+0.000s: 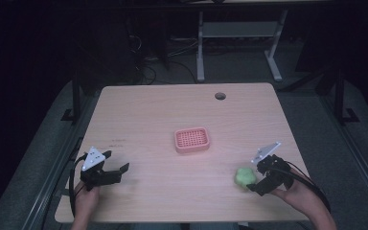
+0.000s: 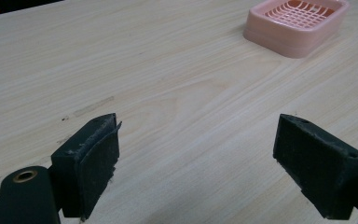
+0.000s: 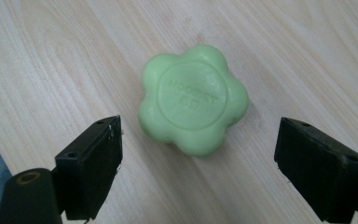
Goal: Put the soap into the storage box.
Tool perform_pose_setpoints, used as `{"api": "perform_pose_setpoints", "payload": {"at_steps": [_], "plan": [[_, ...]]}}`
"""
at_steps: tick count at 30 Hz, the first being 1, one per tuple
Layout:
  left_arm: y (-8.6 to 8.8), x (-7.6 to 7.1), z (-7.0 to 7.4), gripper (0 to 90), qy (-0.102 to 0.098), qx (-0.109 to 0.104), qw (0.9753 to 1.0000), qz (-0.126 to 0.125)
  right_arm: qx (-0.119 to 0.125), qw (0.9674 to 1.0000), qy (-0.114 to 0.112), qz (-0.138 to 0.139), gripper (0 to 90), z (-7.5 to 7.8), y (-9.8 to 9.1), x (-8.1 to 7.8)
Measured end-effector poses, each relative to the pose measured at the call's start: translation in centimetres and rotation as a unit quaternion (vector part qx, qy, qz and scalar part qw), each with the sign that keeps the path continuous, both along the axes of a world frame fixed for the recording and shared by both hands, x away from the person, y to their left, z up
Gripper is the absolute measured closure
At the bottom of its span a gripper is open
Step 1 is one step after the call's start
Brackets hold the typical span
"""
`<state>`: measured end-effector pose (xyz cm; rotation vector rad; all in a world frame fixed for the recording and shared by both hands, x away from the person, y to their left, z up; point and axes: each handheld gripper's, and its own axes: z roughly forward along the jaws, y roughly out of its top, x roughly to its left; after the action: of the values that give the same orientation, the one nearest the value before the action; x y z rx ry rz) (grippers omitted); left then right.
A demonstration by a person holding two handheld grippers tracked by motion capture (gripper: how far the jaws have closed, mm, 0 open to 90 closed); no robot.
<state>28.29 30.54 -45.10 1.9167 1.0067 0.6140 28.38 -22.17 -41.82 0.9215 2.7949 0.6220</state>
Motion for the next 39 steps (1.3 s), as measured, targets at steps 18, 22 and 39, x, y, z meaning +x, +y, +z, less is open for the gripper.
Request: {"api": "perform_pose_setpoints", "payload": {"at_steps": [18, 22, 39], "plan": [[-0.1, 0.2, -0.1, 14.1, 0.0, 0.002, 1.0, -0.002, -0.037, 0.999, 0.022, 0.012, 15.0, -1.2, 2.3, 1.8], [-0.1, 0.2, 0.0, 14.1, -0.001, -0.001, 1.0, 0.002, -0.055, 0.9981, 0.029, 0.009, 16.3, -1.9, 2.7, 2.1], [0.4, 0.1, 0.2, 14.1, -0.006, -0.009, 0.9999, 0.009, -0.07, 0.9965, 0.046, 0.006, 24.3, -2.5, 3.7, 2.5]]}}
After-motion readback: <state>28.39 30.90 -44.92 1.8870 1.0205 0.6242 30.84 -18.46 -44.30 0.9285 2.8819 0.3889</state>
